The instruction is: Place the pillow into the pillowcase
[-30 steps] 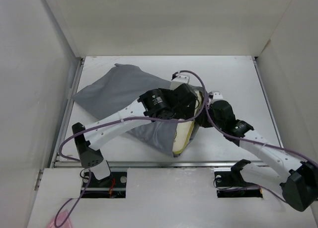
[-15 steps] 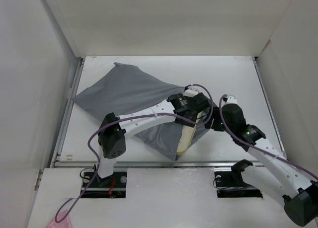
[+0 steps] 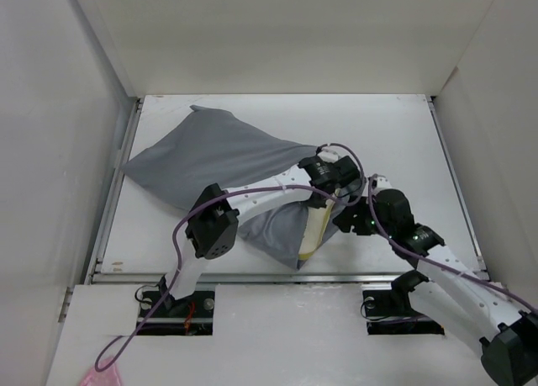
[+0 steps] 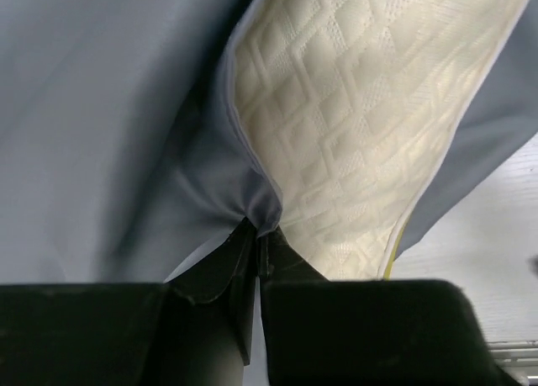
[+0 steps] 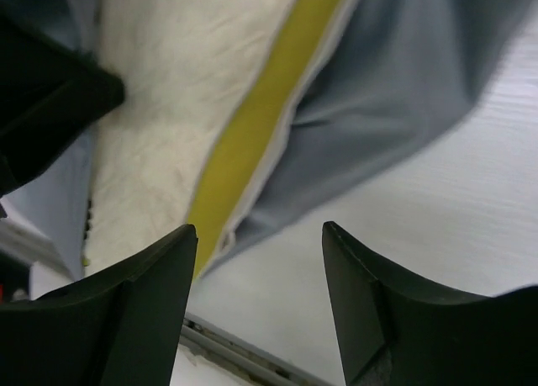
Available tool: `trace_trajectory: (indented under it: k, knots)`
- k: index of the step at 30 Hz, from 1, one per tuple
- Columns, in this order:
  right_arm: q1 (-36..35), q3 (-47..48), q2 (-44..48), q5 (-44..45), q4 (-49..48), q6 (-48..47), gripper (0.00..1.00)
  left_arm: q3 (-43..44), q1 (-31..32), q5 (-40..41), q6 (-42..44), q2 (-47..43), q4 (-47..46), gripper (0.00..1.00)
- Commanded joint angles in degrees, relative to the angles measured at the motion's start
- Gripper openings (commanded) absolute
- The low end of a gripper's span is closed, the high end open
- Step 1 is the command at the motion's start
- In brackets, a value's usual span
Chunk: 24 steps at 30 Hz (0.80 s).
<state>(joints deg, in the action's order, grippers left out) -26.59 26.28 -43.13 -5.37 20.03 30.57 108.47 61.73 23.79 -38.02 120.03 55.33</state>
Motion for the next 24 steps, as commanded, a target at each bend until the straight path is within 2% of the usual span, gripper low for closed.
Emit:
trace_trajectory:
  k: [1, 3, 5, 6, 7, 9, 11, 12, 13, 16, 18, 21, 22, 24]
  knots:
    - [0.31, -5.77, -0.54, -12.72, -21.78, 2.29, 0.66, 2.89, -0.91, 1.35, -0.22, -3.92, 2.15, 0.0]
    - [-0.3, -8.87, -2.65, -14.84, -31.41, 4.85, 0.61, 2.89, -0.22, -0.05, 0.92, -5.58, 2.15, 0.0]
    - [-1.62, -9.85, -4.84, -13.1, -39.59, 5.38, 0.53, 4.03, 0.4, -1.9, 2.42, -6.12, 2.15, 0.0]
    - [-2.15, -8.98, -8.25, -12.13, -39.63, 3.81, 0.45, 4.64, 0.4, -2.43, 2.42, -6.64, 2.15, 0.0]
    - [-2.76, -6.36, -10.28, -9.6, -38.59, 2.93, 0.41, 6.13, 1.19, -2.43, 3.47, -6.65, 3.63, 0.0]
    - [-2.77, -5.45, -16.5, -8.96, -39.27, 2.13, 0.39, 7.46, 1.72, -3.13, 3.48, -6.65, 5.13, 0.0]
    - [-2.77, -5.45, -20.3, -10.7, -44.09, 2.13, 0.37, 7.46, 1.72, -3.75, 4.18, -7.79, 5.14, 0.0]
    - [-2.77, -5.45, -22.15, -11.76, -50.47, 2.13, 0.34, 7.46, 1.72, -5.23, 4.18, -7.79, 5.14, 0.0]
    - [-2.77, -5.45, -25.91, -12.9, -54.44, 3.35, 0.27, 7.46, 1.72, -6.2, 5.05, -8.31, 5.14, 0.0]
    - [-3.38, -5.45, -34.25, -14.85, -70.88, 6.33, 0.2, 7.98, 2.25, -10.85, 6.9, -8.84, 3.3, 0.0]
    - [-4.87, -5.45, -38.84, -14.85, -78.18, 8.45, 0.2, 10.0, 3.65, -13.59, 8.04, -8.85, 3.29, 0.0]
    - [-5.4, -4.93, -47.98, -14.84, -95.74, 13.81, 0.19, 11.24, 4.36, -16.05, 9.1, -8.85, 3.29, 0.0]
    - [-5.4, -4.93, -50.01, -14.85, -104.32, 14.77, 0.19, 11.85, 4.36, -16.58, 9.1, -8.85, 3.29, 0.0]
    - [-5.4, -3.61, -54.94, -13.98, -109.92, 18.2, 0.17, 11.34, 4.89, -18.77, 9.1, -8.85, 2.77, 0.0]
